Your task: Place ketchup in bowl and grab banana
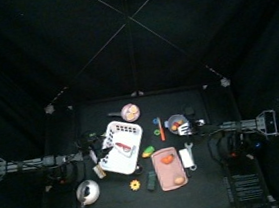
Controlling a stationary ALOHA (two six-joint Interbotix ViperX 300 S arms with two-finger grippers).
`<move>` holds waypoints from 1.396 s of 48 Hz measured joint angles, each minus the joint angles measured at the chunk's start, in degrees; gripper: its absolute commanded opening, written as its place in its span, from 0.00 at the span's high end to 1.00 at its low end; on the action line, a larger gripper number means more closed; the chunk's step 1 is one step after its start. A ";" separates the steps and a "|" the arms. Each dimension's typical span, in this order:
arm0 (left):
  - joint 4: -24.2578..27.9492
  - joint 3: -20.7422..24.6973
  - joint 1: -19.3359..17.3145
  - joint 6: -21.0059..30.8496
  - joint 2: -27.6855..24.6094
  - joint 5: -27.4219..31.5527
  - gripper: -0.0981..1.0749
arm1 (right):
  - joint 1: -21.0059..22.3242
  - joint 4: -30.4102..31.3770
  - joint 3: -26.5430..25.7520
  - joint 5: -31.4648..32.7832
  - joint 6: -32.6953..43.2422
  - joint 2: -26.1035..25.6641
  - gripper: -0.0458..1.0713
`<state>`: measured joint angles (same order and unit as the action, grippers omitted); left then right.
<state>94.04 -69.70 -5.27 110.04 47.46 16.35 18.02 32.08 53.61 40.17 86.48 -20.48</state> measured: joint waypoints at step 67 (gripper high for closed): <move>0.09 -0.35 -1.14 0.00 0.09 0.09 0.04 | 13.54 -11.43 -9.14 6.68 -85.96 -0.35 0.12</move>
<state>94.13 -70.05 -6.42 110.04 47.55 16.44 31.55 20.65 44.47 46.85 0.53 -20.83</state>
